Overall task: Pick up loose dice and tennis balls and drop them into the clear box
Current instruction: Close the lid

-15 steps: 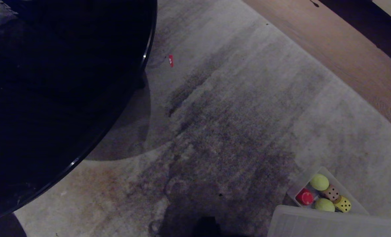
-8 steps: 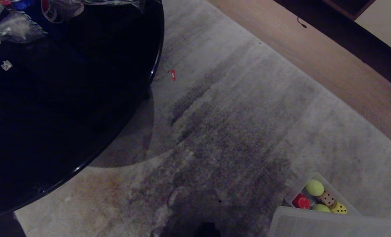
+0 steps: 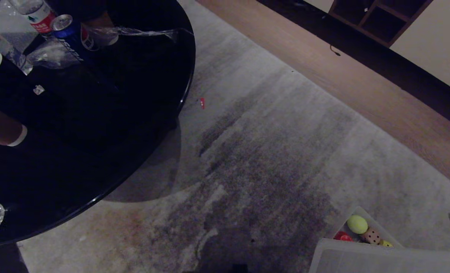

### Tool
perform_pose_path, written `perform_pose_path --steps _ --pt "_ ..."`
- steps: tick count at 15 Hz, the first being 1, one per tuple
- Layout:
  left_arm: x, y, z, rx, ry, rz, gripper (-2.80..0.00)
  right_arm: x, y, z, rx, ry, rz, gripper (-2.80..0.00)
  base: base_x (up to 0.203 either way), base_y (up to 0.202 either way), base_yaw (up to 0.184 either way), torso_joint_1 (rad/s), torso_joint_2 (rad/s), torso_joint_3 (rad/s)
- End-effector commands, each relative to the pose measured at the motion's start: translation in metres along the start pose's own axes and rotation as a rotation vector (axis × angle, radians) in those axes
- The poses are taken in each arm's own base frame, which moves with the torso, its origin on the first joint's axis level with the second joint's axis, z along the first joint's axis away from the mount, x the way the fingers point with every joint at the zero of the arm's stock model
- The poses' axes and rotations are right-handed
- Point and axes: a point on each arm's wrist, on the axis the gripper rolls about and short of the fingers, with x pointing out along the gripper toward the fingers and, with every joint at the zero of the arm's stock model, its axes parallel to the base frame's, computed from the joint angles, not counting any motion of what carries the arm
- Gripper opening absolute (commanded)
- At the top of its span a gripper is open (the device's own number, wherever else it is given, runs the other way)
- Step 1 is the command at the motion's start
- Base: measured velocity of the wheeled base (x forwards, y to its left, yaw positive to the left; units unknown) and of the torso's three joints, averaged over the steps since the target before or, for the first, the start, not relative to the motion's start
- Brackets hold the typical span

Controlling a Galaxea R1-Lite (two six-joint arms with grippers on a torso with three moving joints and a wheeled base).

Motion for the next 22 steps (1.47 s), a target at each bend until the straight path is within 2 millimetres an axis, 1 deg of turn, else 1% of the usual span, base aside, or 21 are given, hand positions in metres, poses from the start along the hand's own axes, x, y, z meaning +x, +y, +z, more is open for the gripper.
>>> perform_pose_path --steps 1,22 --pt "0.0002 0.0001 -0.0004 -0.001 0.002 0.001 -2.8 0.0001 0.0 0.0003 0.001 0.003 0.0 -2.8 0.0 0.0 0.0 0.004 0.0 0.211" --pt "0.0001 0.0001 -0.0003 -0.001 0.001 0.001 -2.8 0.0001 0.0 0.0003 0.001 0.003 0.0 -2.8 0.0 0.0 0.0 0.002 0.0 0.203"
